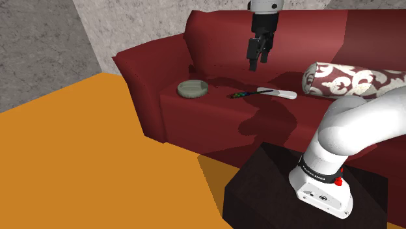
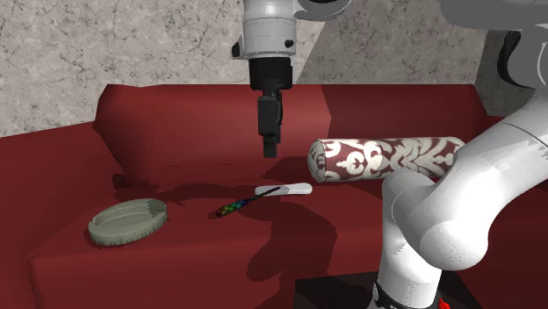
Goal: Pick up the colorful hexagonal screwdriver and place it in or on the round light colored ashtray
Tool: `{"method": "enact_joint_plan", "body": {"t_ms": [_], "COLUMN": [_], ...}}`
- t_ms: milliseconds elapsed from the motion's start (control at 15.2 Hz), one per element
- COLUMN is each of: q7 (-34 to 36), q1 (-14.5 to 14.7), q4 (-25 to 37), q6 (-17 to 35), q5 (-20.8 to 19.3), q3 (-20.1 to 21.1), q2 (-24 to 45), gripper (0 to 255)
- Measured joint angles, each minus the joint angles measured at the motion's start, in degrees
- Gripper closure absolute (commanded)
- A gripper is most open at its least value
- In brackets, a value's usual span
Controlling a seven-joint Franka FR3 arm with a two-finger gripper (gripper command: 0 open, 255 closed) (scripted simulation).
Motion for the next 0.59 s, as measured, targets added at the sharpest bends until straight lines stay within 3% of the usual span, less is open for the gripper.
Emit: {"method": "enact_joint_plan", "body": {"t_ms": [198,594], "q7": [-2.1,-13.0], "q1": [0.2,0.3], "q4": [-1.9,-11.5], "q6": [1.4,11.7], "q5": [-1.3,-9.0], "q3": [-0.6,-5.1], "q2": [-0.7,-1.6], "gripper": [0,0]}}
